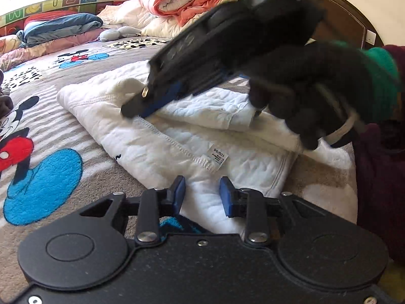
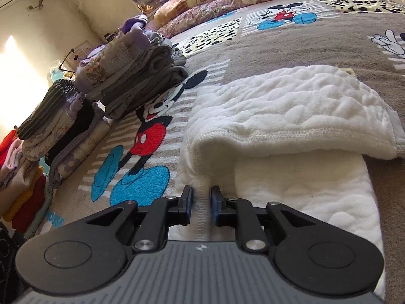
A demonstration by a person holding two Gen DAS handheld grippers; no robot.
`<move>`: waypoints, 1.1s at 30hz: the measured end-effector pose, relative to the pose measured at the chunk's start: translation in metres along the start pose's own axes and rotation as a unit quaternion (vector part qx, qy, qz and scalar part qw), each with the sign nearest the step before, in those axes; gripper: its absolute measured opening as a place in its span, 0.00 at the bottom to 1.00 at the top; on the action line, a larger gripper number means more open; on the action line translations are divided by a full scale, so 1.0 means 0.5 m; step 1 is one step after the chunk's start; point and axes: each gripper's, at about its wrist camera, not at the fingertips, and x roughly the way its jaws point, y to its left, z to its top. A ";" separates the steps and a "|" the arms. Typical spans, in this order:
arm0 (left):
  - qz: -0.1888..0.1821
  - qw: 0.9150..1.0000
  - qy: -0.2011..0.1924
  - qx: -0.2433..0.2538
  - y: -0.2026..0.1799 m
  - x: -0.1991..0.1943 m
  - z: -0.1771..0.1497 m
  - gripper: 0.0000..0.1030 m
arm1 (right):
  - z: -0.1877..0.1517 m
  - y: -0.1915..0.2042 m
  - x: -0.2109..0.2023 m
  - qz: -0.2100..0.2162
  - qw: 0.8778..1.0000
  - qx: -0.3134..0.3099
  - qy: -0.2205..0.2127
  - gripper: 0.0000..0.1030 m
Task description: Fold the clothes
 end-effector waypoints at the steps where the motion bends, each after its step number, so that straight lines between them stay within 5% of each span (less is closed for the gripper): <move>1: 0.001 1.000 -0.001 0.001 -0.001 0.000 -0.001 0.27 | -0.003 0.009 -0.023 0.003 1.000 -0.006 -0.014 0.19; 7: -0.019 0.999 -0.010 -0.036 0.020 -0.002 -0.005 0.27 | -0.029 0.059 -0.159 0.015 0.994 -0.042 -0.098 0.18; 11: -0.032 0.996 -0.014 -0.079 0.036 0.001 -0.003 0.27 | -0.129 0.041 -0.222 -0.014 0.990 -0.016 -0.139 0.18; 16: -0.057 0.987 -0.015 -0.153 0.070 0.004 -0.003 0.27 | -0.230 0.014 -0.186 -0.027 0.994 0.026 -0.103 0.20; 21: -0.083 0.971 -0.020 -0.224 0.099 0.006 -0.010 0.27 | -0.251 0.020 -0.152 -0.003 0.994 0.054 -0.095 0.37; 26: -0.093 0.963 -0.024 -0.251 0.111 0.004 -0.012 0.27 | -0.250 0.037 -0.127 0.019 0.993 0.073 -0.094 0.37; 33: -0.095 0.958 -0.047 -0.268 0.128 -0.011 -0.011 0.27 | -0.255 0.060 -0.118 -0.059 0.991 0.057 -0.103 0.23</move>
